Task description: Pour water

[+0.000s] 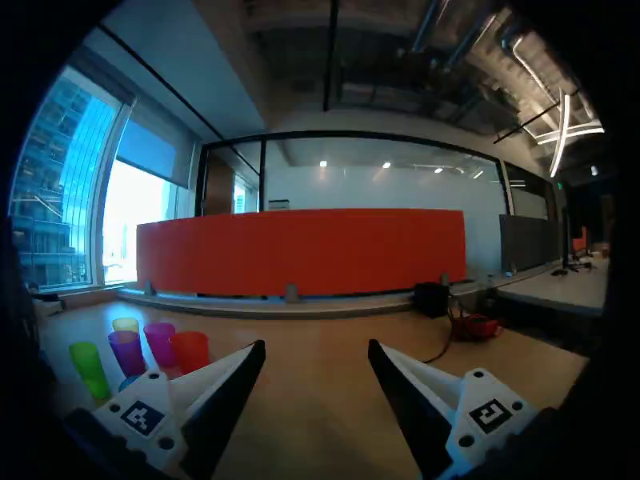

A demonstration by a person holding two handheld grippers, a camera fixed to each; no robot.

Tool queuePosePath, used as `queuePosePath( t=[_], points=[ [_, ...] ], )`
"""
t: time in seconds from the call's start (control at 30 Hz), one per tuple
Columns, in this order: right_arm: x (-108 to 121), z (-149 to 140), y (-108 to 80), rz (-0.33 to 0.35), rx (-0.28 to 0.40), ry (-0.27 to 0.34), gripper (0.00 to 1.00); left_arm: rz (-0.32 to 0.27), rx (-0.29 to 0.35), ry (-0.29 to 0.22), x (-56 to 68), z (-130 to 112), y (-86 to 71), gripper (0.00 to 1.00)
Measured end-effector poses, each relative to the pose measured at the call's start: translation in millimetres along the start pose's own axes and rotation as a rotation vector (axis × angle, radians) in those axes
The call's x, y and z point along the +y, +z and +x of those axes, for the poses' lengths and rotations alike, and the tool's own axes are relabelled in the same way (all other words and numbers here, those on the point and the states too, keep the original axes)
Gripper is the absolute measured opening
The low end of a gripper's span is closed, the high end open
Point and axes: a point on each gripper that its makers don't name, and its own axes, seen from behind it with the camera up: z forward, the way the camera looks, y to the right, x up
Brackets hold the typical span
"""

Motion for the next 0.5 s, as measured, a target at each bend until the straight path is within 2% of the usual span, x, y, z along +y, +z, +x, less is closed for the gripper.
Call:
queuePosePath(
  t=[0.5],
  points=[
    [2, -12, 1.1, -0.005, -0.028, -0.021, 0.99, 0.000, 0.000, 0.000, 0.0, -1, 0.5, 0.98]
  ],
)
